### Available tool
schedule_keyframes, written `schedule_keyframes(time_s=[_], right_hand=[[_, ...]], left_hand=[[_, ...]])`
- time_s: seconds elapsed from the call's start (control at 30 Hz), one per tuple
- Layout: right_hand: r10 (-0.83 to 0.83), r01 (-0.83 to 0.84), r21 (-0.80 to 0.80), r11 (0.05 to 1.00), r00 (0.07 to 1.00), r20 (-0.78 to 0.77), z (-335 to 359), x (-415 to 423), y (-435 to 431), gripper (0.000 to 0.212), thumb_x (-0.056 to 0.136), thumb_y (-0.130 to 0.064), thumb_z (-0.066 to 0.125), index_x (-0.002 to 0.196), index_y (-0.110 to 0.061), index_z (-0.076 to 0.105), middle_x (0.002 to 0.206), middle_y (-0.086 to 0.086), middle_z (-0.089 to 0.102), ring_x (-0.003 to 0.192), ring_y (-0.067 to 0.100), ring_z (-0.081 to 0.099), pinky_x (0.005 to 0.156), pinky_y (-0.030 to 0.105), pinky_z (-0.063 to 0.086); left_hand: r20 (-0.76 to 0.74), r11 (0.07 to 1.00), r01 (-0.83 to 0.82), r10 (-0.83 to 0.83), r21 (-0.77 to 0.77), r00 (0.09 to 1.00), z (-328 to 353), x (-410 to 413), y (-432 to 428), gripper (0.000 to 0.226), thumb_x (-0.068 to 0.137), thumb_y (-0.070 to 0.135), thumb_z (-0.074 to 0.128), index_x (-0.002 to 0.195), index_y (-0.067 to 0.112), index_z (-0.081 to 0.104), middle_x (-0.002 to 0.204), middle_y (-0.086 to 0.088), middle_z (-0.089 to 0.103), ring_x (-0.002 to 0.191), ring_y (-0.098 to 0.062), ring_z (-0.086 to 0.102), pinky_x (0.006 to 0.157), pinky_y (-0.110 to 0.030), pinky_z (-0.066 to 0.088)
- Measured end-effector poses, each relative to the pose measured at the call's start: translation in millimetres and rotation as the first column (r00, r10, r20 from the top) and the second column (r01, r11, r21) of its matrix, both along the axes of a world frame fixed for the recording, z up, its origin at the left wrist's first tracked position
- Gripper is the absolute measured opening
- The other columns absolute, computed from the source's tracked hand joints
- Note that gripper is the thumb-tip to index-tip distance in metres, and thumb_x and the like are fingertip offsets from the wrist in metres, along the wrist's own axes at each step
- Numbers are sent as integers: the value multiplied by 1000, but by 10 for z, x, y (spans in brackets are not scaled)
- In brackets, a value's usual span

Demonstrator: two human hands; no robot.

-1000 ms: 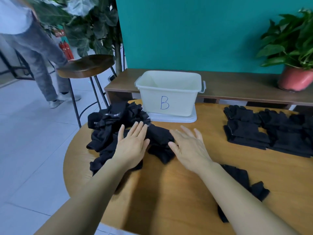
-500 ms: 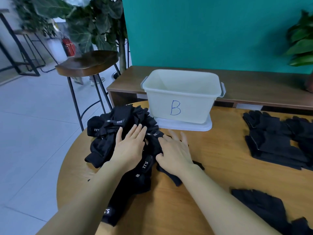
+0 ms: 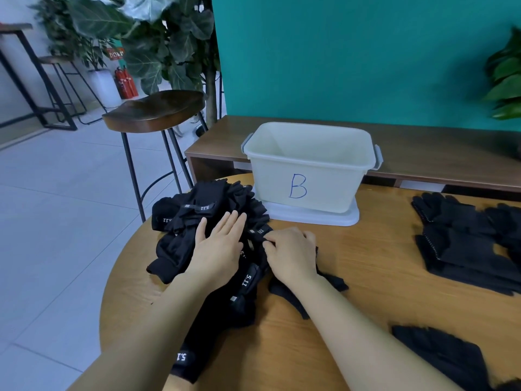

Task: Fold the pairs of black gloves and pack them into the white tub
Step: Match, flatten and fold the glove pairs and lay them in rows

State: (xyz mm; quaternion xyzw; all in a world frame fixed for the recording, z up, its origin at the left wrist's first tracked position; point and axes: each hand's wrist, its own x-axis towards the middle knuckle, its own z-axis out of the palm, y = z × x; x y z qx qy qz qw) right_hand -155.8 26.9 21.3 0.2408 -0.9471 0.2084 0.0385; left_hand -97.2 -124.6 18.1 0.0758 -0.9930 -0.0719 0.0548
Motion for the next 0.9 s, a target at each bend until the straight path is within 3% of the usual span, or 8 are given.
schedule_keyframes(time_s=[0.13, 0.23, 0.4, 0.53, 0.6, 0.67, 0.77, 0.9], right_hand=[[182, -19, -476, 879, 936, 300, 270, -52, 128, 23, 89, -19, 57, 80, -31, 74, 67, -16, 65, 73, 5, 57, 79, 26, 42], [284, 66, -661, 748, 867, 409, 629, -50, 317, 23, 92, -6, 58, 83, -19, 74, 71, -10, 70, 67, 5, 62, 71, 22, 52], [315, 92, -676, 731, 834, 454, 1039, 10, 681, 16, 96, -11, 57, 89, -11, 72, 86, 10, 72, 76, 21, 64, 69, 34, 53], [311, 52, -736, 675, 885, 347, 1290, 254, 881, 21, 88, -26, 71, 109, -21, 70, 102, -5, 73, 91, 8, 67, 66, 14, 50], [183, -47, -584, 811, 967, 177, 1352, 345, 966, 24, 81, -37, 75, 103, -29, 69, 97, -14, 71, 93, 5, 65, 77, 23, 54], [82, -26, -445, 895, 991, 106, 1417, 385, 1099, 18, 81, -38, 68, 93, -25, 70, 88, -8, 72, 89, 15, 66, 81, 43, 55], [143, 20, -504, 863, 949, 281, 1560, 439, 1394, 14, 90, -22, 67, 91, -10, 74, 94, 11, 74, 88, 22, 69, 88, 48, 54], [209, 36, -508, 860, 885, 417, 1630, 573, 1764, 13, 91, -19, 69, 95, -10, 77, 93, -1, 76, 84, 10, 68, 82, 30, 49]], left_hand=[[-180, 946, 51, 8, 322, 984, 226, -4, 6, 57, 101, 17, 53, 152, 31, 32, 164, 7, 18, 138, -7, 40, 124, -42, 7], [-309, 839, 133, 44, 527, 950, 511, 10, 38, 27, 93, 15, 66, 119, 21, 62, 150, 9, 43, 135, -12, 45, 115, -43, 34], [-311, 705, 254, -51, 662, 949, 1016, 130, 233, 10, 92, 20, 68, 89, 25, 59, 106, 3, 69, 101, -15, 64, 95, -39, 51], [-335, 694, 324, -126, 643, 934, 1373, 217, 527, 8, 91, 17, 70, 91, 15, 63, 97, 0, 74, 92, -10, 69, 88, -31, 54], [-327, 690, 326, -136, 646, 935, 1511, 256, 652, 10, 88, 18, 74, 91, 15, 65, 96, 0, 75, 86, -11, 70, 85, -32, 56], [-302, 649, 303, -117, 698, 946, 1642, 319, 778, 15, 86, 17, 77, 97, 14, 67, 98, -1, 76, 85, -15, 72, 83, -32, 58], [-202, 470, 237, -124, 851, 972, 1742, 431, 936, 32, 86, 12, 76, 116, 14, 64, 99, -4, 77, 85, -13, 73, 82, -24, 57], [-64, 287, 133, -237, 949, 969, 1601, 560, 1179, 28, 95, 15, 63, 123, 13, 66, 115, -3, 74, 109, -20, 69, 94, -32, 54]])
